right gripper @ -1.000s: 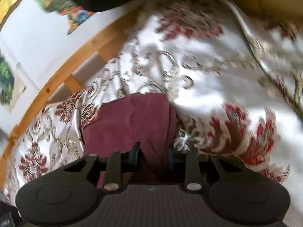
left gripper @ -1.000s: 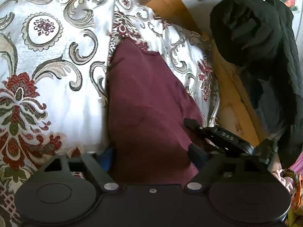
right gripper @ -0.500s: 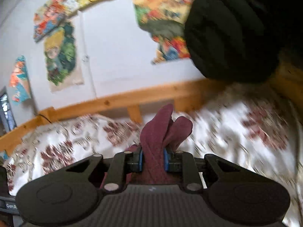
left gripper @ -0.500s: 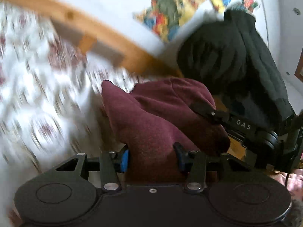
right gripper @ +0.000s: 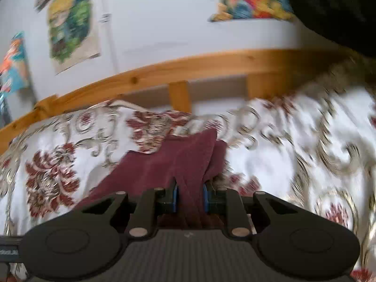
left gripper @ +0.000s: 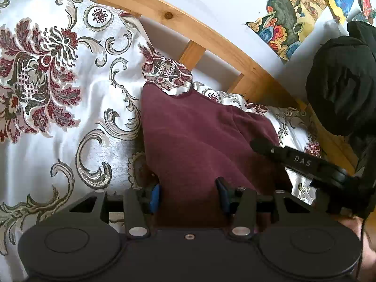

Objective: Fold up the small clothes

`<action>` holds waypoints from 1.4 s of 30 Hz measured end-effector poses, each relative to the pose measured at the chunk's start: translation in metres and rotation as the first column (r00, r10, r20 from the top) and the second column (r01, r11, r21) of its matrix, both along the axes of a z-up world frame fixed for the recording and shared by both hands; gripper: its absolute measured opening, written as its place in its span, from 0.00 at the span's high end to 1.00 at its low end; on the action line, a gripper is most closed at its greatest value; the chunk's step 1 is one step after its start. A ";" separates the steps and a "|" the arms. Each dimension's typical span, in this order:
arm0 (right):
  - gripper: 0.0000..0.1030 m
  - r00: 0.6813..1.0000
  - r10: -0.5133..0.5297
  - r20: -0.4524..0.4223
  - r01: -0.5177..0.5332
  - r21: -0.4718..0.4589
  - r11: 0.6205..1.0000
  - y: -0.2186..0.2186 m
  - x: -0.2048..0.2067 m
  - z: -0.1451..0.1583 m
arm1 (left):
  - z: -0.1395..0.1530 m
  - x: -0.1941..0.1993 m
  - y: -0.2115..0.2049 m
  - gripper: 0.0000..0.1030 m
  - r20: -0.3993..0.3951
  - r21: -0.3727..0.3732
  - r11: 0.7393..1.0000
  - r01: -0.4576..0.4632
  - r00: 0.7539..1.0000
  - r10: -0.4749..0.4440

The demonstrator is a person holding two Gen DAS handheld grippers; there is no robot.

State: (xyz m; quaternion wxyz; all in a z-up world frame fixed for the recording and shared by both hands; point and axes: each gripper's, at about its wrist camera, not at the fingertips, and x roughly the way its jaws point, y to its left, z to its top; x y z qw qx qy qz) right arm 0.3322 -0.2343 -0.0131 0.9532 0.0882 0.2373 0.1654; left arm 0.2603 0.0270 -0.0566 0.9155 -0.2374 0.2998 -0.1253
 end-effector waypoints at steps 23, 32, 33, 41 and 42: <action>0.01 0.990 -0.110 0.084 0.108 0.026 0.994 -0.024 -0.145 0.051 | 0.094 -0.107 -0.001 0.01 0.057 0.249 0.968 -0.025 0.998 0.011; 0.00 0.986 -0.097 0.134 0.092 0.048 0.995 -0.030 -0.237 0.061 | 0.113 -0.195 0.003 0.01 0.173 0.340 0.936 -0.085 0.985 0.027; 0.00 0.986 -0.093 0.137 0.088 0.041 0.995 -0.029 -0.245 0.059 | 0.112 -0.203 0.001 0.01 0.184 0.353 0.931 -0.089 0.983 0.024; 0.00 0.993 -0.096 0.070 0.095 0.015 0.995 -0.030 -0.279 0.040 | 0.094 -0.228 -0.008 0.01 0.178 0.428 0.896 -0.121 0.983 0.048; 0.00 0.993 -0.100 0.060 0.100 0.015 0.995 -0.031 -0.279 0.038 | 0.093 -0.228 -0.008 0.01 0.176 0.420 0.900 -0.116 0.983 0.045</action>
